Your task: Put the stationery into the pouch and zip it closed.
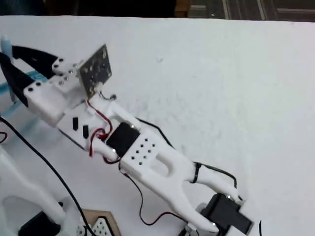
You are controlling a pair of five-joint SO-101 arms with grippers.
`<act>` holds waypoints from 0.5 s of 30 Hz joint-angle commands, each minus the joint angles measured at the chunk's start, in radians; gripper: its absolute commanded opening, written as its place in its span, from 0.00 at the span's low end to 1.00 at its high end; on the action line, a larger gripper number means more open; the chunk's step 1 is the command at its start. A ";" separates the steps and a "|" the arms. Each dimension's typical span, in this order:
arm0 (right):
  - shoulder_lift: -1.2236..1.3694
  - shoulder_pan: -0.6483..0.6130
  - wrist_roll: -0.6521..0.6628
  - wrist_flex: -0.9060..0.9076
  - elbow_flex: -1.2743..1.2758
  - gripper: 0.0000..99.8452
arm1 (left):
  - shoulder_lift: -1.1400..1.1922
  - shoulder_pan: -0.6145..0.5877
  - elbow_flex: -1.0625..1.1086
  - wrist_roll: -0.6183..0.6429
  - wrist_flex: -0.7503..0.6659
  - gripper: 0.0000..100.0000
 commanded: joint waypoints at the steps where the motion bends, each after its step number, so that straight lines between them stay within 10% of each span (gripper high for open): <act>1: 0.007 0.018 -0.005 -0.107 0.106 0.02 | -0.047 0.005 -0.012 0.003 -0.025 0.02; 8: 0.024 0.004 -0.002 -0.071 0.135 0.02 | -0.047 0.005 -0.012 0.003 -0.025 0.02; 15: 0.024 -0.108 0.133 0.067 0.135 0.29 | -0.047 0.005 -0.008 0.003 -0.025 0.02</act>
